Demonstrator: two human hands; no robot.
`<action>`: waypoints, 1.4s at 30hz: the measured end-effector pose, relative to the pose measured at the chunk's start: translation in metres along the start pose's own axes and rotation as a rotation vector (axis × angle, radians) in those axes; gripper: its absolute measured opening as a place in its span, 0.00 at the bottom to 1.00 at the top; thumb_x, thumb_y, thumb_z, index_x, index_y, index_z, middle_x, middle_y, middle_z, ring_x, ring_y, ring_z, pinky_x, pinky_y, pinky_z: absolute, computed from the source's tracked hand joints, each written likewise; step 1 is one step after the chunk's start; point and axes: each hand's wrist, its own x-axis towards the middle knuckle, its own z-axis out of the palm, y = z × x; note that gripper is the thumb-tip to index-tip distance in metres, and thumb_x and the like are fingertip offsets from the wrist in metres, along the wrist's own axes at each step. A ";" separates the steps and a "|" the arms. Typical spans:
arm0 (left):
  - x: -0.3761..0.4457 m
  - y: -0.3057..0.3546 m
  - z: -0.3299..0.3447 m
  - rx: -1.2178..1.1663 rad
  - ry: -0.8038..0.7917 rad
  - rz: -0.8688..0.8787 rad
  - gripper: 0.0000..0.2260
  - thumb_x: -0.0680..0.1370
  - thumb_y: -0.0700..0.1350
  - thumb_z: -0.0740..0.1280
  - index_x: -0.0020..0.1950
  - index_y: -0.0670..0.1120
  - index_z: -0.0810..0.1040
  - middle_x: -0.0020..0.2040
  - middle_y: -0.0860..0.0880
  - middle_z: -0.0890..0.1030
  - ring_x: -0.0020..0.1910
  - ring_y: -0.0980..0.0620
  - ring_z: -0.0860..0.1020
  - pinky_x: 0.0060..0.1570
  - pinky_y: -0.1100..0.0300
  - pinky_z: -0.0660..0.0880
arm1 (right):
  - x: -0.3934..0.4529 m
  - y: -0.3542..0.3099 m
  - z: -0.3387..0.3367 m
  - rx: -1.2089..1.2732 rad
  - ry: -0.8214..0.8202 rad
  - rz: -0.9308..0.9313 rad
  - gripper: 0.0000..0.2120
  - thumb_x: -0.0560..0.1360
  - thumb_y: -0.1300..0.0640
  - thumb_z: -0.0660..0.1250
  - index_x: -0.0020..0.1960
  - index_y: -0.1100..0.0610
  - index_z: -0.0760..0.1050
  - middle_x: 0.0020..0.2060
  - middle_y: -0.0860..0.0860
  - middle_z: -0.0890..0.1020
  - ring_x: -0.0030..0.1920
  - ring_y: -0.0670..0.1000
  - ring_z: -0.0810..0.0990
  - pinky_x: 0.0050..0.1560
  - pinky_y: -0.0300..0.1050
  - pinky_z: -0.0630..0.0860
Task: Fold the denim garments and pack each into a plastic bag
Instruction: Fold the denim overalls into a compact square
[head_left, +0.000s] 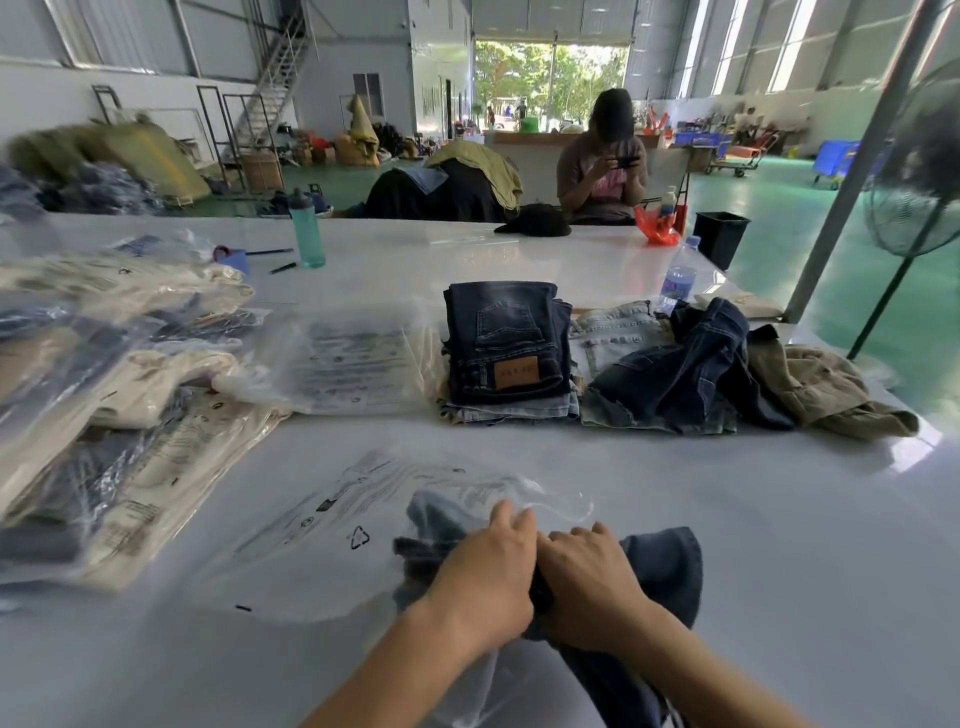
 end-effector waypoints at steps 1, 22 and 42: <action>0.001 0.004 0.002 -0.032 -0.046 0.003 0.21 0.72 0.31 0.59 0.64 0.44 0.64 0.62 0.45 0.66 0.56 0.43 0.75 0.53 0.55 0.75 | 0.005 -0.001 -0.003 0.036 -0.034 -0.018 0.19 0.72 0.44 0.63 0.59 0.51 0.71 0.52 0.50 0.80 0.54 0.58 0.77 0.54 0.50 0.66; -0.021 -0.016 0.038 0.359 -0.271 -0.044 0.33 0.74 0.34 0.60 0.76 0.47 0.51 0.68 0.43 0.67 0.60 0.40 0.75 0.54 0.48 0.73 | -0.055 0.031 0.085 1.554 0.078 0.975 0.37 0.61 0.62 0.81 0.65 0.66 0.68 0.48 0.62 0.82 0.46 0.59 0.83 0.46 0.52 0.80; -0.040 -0.007 0.015 0.495 -0.076 -0.219 0.36 0.76 0.34 0.60 0.77 0.38 0.40 0.65 0.36 0.72 0.56 0.42 0.78 0.46 0.54 0.72 | -0.033 0.024 0.046 1.581 0.457 0.585 0.20 0.71 0.74 0.64 0.55 0.53 0.76 0.43 0.48 0.85 0.42 0.47 0.83 0.38 0.40 0.80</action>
